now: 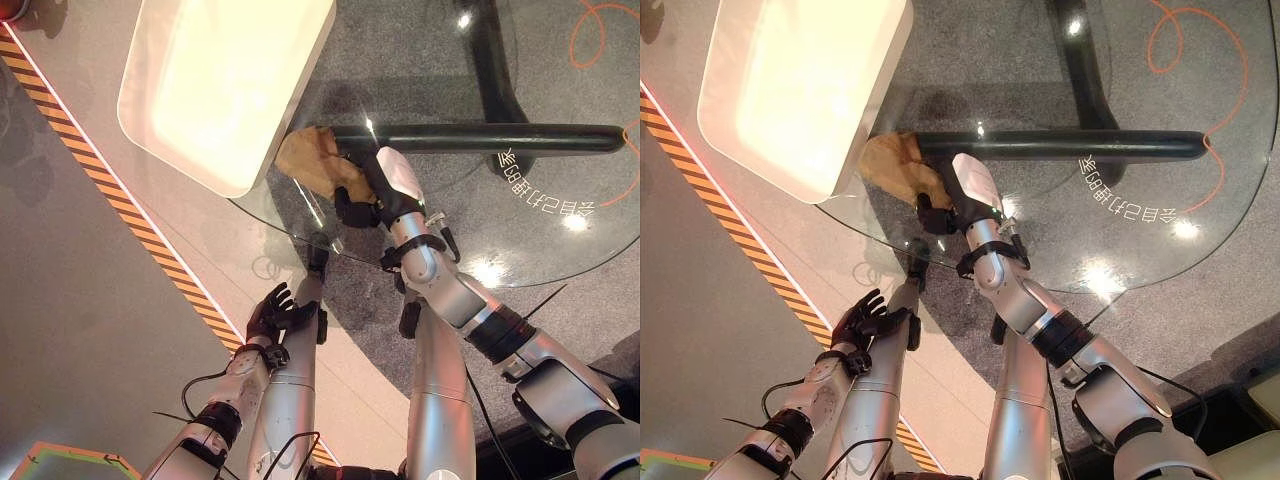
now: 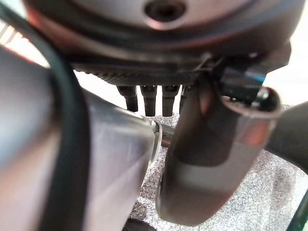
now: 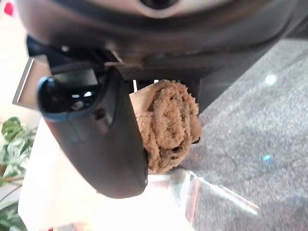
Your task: Wipe the table with a cloth and put it in the basket.
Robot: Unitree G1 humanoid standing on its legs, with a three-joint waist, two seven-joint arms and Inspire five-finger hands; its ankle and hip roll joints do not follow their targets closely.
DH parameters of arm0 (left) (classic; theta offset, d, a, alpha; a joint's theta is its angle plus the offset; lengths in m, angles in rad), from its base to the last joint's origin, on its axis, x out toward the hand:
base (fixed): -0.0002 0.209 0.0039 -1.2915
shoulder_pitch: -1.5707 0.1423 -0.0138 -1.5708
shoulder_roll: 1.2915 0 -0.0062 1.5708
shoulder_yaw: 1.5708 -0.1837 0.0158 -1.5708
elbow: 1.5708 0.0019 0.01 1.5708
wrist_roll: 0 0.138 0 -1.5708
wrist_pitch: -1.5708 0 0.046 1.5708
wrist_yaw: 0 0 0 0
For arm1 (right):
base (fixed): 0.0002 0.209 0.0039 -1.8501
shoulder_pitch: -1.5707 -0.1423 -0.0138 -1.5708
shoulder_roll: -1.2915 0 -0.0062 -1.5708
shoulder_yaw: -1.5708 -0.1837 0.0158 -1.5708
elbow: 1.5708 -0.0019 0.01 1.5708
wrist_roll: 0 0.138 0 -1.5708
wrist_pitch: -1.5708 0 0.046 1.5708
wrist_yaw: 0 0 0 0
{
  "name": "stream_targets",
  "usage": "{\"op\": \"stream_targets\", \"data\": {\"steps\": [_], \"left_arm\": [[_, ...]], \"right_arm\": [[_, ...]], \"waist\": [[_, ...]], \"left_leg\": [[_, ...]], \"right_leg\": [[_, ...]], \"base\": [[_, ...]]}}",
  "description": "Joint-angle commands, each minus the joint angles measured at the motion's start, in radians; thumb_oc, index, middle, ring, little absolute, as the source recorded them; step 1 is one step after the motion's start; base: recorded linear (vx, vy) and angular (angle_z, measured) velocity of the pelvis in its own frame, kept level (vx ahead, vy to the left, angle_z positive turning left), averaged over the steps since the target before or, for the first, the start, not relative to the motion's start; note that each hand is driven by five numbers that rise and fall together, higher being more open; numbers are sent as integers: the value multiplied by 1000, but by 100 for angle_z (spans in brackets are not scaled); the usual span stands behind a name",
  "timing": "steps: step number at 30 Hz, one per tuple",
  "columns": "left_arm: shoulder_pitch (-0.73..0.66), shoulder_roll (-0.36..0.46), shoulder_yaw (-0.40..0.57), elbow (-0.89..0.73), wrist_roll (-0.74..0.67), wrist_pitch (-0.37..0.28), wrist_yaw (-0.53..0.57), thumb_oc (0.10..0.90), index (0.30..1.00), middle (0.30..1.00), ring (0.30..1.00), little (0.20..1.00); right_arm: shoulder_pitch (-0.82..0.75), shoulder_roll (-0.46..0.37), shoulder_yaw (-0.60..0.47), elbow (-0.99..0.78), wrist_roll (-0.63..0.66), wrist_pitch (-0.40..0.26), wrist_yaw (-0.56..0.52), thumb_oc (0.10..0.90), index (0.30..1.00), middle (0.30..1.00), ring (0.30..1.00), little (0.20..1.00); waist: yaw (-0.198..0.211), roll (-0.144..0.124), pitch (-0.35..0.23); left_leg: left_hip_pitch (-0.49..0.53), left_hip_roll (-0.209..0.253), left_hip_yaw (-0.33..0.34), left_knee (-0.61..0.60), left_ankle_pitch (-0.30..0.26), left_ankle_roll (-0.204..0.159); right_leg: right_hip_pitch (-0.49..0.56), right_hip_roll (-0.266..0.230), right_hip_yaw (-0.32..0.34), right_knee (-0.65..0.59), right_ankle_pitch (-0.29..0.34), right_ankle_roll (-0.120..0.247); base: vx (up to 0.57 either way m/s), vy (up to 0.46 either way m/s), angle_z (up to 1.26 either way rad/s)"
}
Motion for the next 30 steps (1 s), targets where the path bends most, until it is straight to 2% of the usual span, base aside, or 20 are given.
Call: {"op": "stream_targets", "data": {"steps": [1,4,13,20,25,30], "left_arm": [[68,-44,-51,9,4,40,-9,800,900,900,900,900],[68,-37,-55,-1,1,44,-1,800,900,900,900,900],[67,-25,-36,22,-28,67,4,800,900,900,900,900],[75,-24,-33,33,-29,54,-3,800,900,900,900,900],[59,-35,-37,37,-41,56,17,800,900,900,900,900],[73,-41,-32,59,-30,49,7,800,900,900,900,900]], "right_arm": [[-18,50,77,-111,36,-82,73,100,300,300,300,200],[-9,43,92,-144,36,-73,98,100,300,300,300,200],[-9,47,109,-126,29,-97,64,100,300,300,300,200],[5,33,83,-135,38,-92,-18,100,300,300,300,200],[-8,33,25,-109,34,-74,-160,100,300,300,300,200],[1,22,-40,-106,50,-38,-244,100,300,300,300,200]], "waist": [[-17,41,-18],[-20,37,-18],[-24,28,-18],[-28,25,-18],[-32,26,-18],[-36,22,-18]], "left_leg": [[-67,-77,111,95,-66,63],[-73,-73,115,98,-64,62],[-78,-63,122,94,-62,59],[-78,-61,120,88,-59,59],[-76,-61,119,89,-63,61],[-71,-59,120,87,-64,61]], "right_leg": [[-21,81,-4,-153,127,17],[-26,80,-7,-150,128,18],[-26,87,-13,-154,127,18],[-28,91,-7,-160,131,20],[-29,91,-5,-159,132,20],[-25,93,-6,-161,137,19]], "base": [[0,0,0],[0,0,0],[-1,-11,0],[0,0,0],[0,0,0],[0,0,0]]}}
